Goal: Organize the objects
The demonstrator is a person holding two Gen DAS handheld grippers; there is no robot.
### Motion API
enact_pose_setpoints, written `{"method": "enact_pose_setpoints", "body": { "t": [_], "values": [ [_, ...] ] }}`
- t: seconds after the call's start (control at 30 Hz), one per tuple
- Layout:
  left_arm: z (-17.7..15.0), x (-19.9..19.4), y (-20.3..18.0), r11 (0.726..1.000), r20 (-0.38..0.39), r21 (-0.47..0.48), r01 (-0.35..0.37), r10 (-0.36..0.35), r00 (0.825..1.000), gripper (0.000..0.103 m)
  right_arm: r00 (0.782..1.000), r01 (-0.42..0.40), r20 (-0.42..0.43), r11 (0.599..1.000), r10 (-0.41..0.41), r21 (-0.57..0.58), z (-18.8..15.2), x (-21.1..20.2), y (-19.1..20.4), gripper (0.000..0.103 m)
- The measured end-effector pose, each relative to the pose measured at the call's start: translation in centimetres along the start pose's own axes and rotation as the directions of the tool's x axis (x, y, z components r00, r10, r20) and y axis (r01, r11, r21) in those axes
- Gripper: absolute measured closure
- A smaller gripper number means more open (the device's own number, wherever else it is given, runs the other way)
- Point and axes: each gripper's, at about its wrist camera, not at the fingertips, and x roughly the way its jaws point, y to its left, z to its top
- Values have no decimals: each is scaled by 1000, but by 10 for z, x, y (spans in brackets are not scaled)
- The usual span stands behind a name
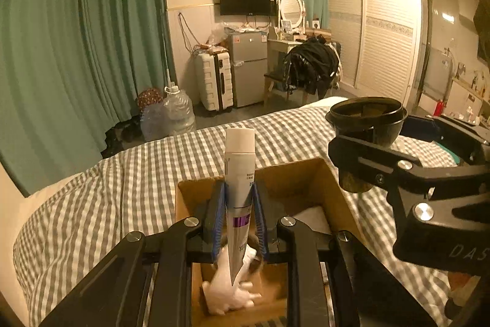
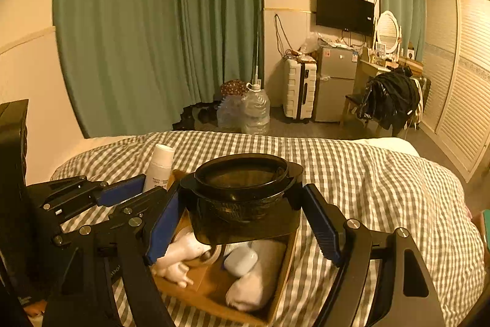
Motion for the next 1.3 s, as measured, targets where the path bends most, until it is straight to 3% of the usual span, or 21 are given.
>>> {"method": "enact_pose_setpoints", "body": {
  "t": [0.1,0.23,0.43,0.83,1.03,1.07,1.1,1.2,1.23,1.27,1.3],
  "values": [
    [-10,24,3,1000,-31,-12,16,-17,999,84,1000,-1,-22,1000,2,22,-1,25,-9,27],
    [-33,58,3,999,-109,-21,42,-44,993,84,996,-3,-94,999,8,53,-27,63,-15,27],
    [-49,79,4,998,-160,-30,55,-59,985,84,980,9,-198,999,0,45,-47,108,-15,27],
    [-63,111,6,999,-242,-43,29,-38,969,84,977,29,-212,999,-22,28,-52,130,-18,26],
    [-63,113,-1,999,-251,-41,34,-44,967,82,983,19,-183,999,-11,45,-51,127,-23,15],
    [-63,113,-1,999,-254,-40,31,-40,966,77,984,20,-180,999,-11,48,-50,125,-22,15],
    [-62,112,-2,999,-254,-40,29,-38,966,65,984,18,-177,998,-9,53,-49,124,-22,15],
    [-60,107,-5,997,-240,-48,54,-65,968,47,987,3,-159,998,9,70,-47,119,-24,14],
    [-59,105,-7,998,-233,-37,41,-49,971,40,989,-8,-144,997,20,80,-46,117,-26,14],
    [-59,101,-10,1000,-220,-13,13,-16,975,27,991,-16,-130,996,27,90,-45,113,-26,12],
    [-58,98,-12,1000,-205,5,-4,5,979,22,993,-14,-117,995,26,101,-44,110,-27,12]
  ]
}}
